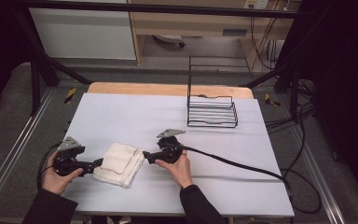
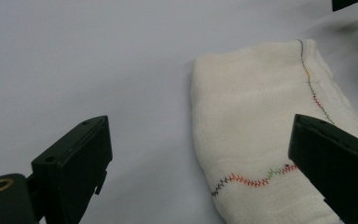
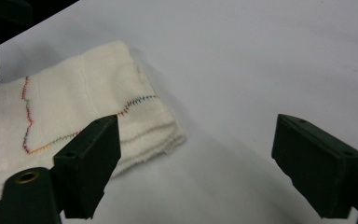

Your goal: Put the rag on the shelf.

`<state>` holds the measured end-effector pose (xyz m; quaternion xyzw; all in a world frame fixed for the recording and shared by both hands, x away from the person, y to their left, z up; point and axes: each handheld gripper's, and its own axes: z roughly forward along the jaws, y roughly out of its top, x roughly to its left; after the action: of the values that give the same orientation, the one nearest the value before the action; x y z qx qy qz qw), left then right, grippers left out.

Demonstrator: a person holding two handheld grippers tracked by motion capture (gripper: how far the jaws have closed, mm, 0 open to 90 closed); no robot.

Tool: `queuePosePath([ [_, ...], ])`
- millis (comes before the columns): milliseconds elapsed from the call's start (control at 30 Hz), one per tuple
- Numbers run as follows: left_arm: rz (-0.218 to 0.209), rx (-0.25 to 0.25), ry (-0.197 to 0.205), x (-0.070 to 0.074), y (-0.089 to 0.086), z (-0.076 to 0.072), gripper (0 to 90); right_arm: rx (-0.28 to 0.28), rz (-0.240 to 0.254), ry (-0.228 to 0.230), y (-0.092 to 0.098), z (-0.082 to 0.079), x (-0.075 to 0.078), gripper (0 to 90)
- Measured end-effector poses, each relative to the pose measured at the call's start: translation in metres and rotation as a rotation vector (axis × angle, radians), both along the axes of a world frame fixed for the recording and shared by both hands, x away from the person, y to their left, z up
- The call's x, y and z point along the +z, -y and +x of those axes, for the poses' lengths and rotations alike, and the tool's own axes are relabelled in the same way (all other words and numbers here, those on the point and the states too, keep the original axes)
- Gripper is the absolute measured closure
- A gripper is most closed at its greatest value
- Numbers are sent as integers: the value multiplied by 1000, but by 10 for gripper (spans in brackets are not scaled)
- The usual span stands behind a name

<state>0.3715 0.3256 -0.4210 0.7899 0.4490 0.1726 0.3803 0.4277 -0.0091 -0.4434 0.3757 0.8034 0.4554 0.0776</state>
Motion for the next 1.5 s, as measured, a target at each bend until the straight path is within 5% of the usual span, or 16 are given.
queuePosePath([
  [267, -2, 6, -5, -1, -1, 0, 75, 15, -24, -10, -28, 8, -6, 336],
  [500, -7, 9, 0, -1, -2, -1, 84, 17, -46, -35, -33, 11, -15, 474],
  [933, 0, 13, 6, 0, -2, 0, 97, 33, 9, -141, -35, 3, -15, 773],
  [1233, 0, 10, 8, 0, -1, -1, 97, 37, 30, -126, -31, -3, 1, 814],
  [1500, -2, 1, 1, -1, 4, -1, 109, 26, -39, -130, -16, -13, 21, 817],
])
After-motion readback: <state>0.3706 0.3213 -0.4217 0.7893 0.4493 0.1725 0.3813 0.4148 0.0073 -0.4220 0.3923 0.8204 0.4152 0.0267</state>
